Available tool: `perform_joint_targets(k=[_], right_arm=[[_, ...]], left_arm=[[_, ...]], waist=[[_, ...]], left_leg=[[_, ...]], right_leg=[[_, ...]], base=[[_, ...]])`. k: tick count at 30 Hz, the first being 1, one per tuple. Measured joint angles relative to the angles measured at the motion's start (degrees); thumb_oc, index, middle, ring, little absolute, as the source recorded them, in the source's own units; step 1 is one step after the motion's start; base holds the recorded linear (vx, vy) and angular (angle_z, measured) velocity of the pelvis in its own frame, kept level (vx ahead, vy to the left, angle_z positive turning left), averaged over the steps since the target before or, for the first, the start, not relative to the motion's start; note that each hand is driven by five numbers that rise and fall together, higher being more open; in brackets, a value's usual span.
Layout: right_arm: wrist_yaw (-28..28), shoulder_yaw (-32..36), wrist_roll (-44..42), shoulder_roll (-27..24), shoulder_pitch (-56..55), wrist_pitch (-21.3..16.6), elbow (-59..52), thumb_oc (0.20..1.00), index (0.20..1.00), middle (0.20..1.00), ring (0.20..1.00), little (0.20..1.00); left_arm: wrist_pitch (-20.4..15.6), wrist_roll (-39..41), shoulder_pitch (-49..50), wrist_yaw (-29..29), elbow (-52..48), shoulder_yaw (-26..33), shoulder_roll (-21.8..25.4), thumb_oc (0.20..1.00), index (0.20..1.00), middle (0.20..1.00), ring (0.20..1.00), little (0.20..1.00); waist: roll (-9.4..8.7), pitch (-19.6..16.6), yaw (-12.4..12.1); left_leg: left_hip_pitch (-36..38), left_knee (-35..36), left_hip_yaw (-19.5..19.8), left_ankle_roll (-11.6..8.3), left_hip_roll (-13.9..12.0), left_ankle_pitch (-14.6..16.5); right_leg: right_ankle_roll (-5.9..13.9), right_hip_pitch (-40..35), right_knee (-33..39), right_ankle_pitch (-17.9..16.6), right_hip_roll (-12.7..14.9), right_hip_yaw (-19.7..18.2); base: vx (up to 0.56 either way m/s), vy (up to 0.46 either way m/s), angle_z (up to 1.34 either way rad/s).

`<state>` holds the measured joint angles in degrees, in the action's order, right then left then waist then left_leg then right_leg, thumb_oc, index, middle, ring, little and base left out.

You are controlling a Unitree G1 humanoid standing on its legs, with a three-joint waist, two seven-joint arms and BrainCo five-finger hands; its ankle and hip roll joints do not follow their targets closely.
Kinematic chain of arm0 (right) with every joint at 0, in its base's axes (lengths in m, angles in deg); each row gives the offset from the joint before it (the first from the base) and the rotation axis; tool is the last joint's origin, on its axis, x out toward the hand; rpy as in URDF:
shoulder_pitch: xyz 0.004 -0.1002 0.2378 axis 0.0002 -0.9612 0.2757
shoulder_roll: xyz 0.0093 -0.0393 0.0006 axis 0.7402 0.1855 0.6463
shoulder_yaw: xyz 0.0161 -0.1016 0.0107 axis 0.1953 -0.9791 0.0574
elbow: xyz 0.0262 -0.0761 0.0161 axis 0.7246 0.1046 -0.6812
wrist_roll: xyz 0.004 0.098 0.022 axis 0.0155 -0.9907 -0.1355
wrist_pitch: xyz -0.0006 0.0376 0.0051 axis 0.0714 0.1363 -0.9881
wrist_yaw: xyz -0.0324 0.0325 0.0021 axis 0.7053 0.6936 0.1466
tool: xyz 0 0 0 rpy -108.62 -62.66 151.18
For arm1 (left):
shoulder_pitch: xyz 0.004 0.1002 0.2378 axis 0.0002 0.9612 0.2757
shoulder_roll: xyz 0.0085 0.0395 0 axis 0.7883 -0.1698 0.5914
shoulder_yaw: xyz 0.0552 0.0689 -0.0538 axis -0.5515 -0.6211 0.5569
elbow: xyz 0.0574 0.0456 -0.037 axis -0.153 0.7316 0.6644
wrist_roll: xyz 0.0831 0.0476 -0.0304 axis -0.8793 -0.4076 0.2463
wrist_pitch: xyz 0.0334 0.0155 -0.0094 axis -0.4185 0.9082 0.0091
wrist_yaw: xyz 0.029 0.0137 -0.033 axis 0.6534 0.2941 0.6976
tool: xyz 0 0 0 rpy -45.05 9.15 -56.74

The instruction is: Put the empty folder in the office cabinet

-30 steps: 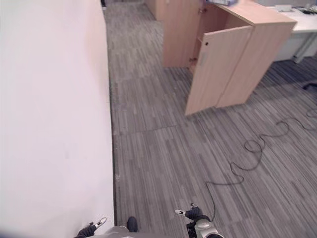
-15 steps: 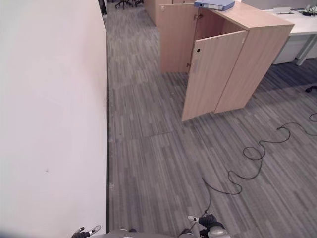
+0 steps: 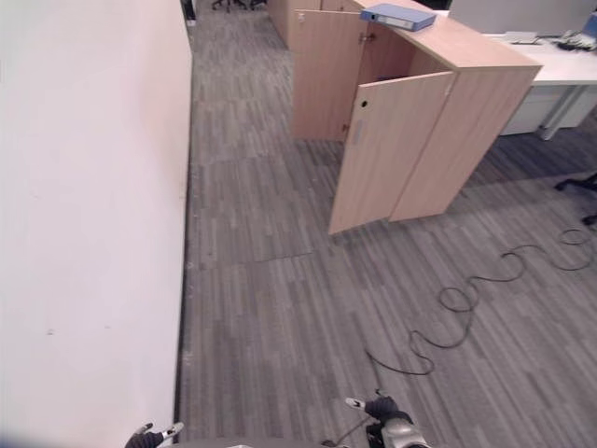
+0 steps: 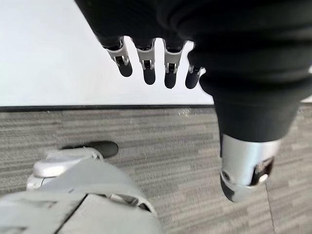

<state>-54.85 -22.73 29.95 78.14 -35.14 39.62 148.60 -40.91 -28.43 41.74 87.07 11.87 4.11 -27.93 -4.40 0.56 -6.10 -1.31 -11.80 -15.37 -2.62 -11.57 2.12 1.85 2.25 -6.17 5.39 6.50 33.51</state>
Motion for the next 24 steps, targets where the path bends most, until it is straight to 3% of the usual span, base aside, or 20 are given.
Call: perform_joint_targets(k=[2,5,6,8,9,12,14,15,16,18,20,24], right_arm=[[0.11,-0.84,-0.01,-0.11,-0.21,-0.11,0.08,1.000,1.000,1.000,1.000,1.000],[0.23,-1.37,0.01,-0.72,-0.23,-0.11,0.12,1.000,1.000,1.000,1.000,1.000],[0.24,-1.38,0.02,-0.95,-0.10,-0.10,0.14,1.000,1.000,1.000,1.000,1.000],[0.24,-1.31,0.03,-1.45,0.12,-0.09,0.28,1.000,1.000,1.000,1.000,1.000],[0.23,-1.35,0.06,-1.40,-0.17,0.05,0.59,1.000,1.000,1.000,1.000,1.000],[0.26,-1.32,0.09,-1.37,-0.20,0.05,0.60,1.000,1.000,1.000,1.000,1.000],[0.32,-1.35,0.08,-1.60,-0.40,0.04,0.61,1.000,1.000,1.000,1.000,1.000],[0.36,-1.39,0.11,-2.12,-0.69,0.03,0.71,1.000,1.000,1.000,1.000,1.000],[0.39,-1.44,0.11,-1.98,-0.63,0.02,0.88,1.000,1.000,1.000,1.000,1.000],[0.27,-1.68,0.19,0.35,-0.26,-0.01,1.06,1.000,1.000,1.000,1.000,1.000],[0.29,-1.48,0.18,1.10,0.62,-0.16,0.88,1.000,1.000,1.000,1.000,1.000],[0.25,-1.25,0.20,1.07,2.27,-0.24,0.75,1.000,1.000,1.000,1.000,1.000]], left_arm=[[-0.07,0.00,-0.37,-0.04,-1.13,-0.01,-0.04,1.000,1.000,1.000,1.000,1.000],[-0.21,0.02,-0.36,-0.12,-1.11,0.01,-0.60,1.000,1.000,1.000,1.000,1.000],[-0.36,0.03,-0.75,-0.09,-1.23,0.04,-0.72,1.000,1.000,1.000,1.000,1.000],[-0.41,0.46,-1.22,-0.05,-1.03,0.25,-1.11,1.000,1.000,1.000,1.000,1.000],[-0.38,0.51,-1.08,0.05,-0.86,0.26,-1.04,1.000,1.000,1.000,1.000,1.000],[-0.37,1.02,-0.87,0.43,-0.58,0.53,-1.05,1.000,1.000,1.000,1.000,1.000],[-0.42,1.29,-0.65,0.47,-0.63,0.53,-1.10,1.000,1.000,1.000,1.000,1.000],[-0.44,1.68,0.27,0.49,-0.79,1.25,-1.58,1.000,1.000,1.000,1.000,1.000],[-0.46,1.91,0.45,0.58,-0.99,2.28,-1.55,1.000,1.000,1.000,1.000,1.000],[-0.48,3.07,0.24,0.71,-1.20,4.80,0.44,1.000,1.000,1.000,1.000,1.000],[-0.44,3.32,-1.04,0.82,-1.10,6.21,1.54,1.000,1.000,1.000,1.000,1.000],[-1.47,3.35,-2.56,1.09,-2.85,6.66,1.53,1.000,1.000,1.000,1.000,1.000]], waist=[[-1.67,1.36,-0.78],[-2.17,2.66,-0.73],[-2.51,3.60,-0.85],[-0.68,6.23,-2.05],[-0.46,6.79,-2.54],[1.51,8.03,-3.25],[2.51,7.63,-3.46],[4.00,6.76,-3.52],[4.12,6.49,-3.83],[-0.10,6.39,-3.99],[-2.08,6.03,-4.18],[-1.34,6.50,-5.32]], left_leg=[[-3.96,-8.26,0.43,-1.96,-2.18,-0.55],[-7.55,-7.57,0.05,-2.58,-2.20,-0.70],[-8.46,-6.44,-0.12,-2.78,-2.13,-0.82],[-10.84,0.07,0.47,-5.51,-1.87,-2.98],[-10.72,6.72,0.73,-7.25,-1.77,-4.91],[-11.59,13.97,1.85,-7.34,-2.89,-9.40],[-12.02,13.87,1.70,-7.03,-2.97,-10.34],[-11.65,14.12,1.63,-6.72,-3.49,-10.58],[-11.33,13.88,2.04,-5.28,-3.86,-15.58],[-10.06,14.60,0.69,-3.89,-1.31,-14.78],[-9.35,14.62,-0.21,-2.57,0.49,-14.12],[-9.42,13.21,-0.18,-1.53,2.47,-12.47]], right_leg=[[-2.34,-3.12,4.43,-1.07,-1.59,-0.05],[-4.19,-3.32,6.32,-1.31,-1.86,0.38],[-4.31,-3.45,6.74,-1.46,-1.93,0.34],[-4.44,-3.57,7.63,-1.62,-2.60,-0.07],[-4.00,-3.94,8.81,-1.97,-3.29,-0.54],[-3.85,-5.89,9.89,-2.77,-4.74,-0.88],[-2.13,-7.00,10.30,-2.80,-5.25,-1.22],[-0.46,-8.39,11.37,-2.76,-6.67,-1.58],[0.86,-8.79,11.51,-2.77,-7.04,-2.50],[2.32,-8.91,11.51,-3.12,-4.14,-3.48],[3.11,-9.47,11.47,-3.56,-2.22,-4.28],[3.88,-10.23,11.16,-3.68,-0.12,-4.22]], base=[[0.09,0.024,-0.06],[0.03,0.024,0.11],[0.09,0.080,0.03],[0.13,0.112,-0.10],[0.11,0.105,-0.21],[0.11,0.102,-0.23],[0.15,0.130,-0.19],[0.20,0.179,-0.26],[0.23,0.210,-0.29],[0.24,0.220,-0.19],[0.25,0.266,-0.02],[0.23,0.362,0.09]])
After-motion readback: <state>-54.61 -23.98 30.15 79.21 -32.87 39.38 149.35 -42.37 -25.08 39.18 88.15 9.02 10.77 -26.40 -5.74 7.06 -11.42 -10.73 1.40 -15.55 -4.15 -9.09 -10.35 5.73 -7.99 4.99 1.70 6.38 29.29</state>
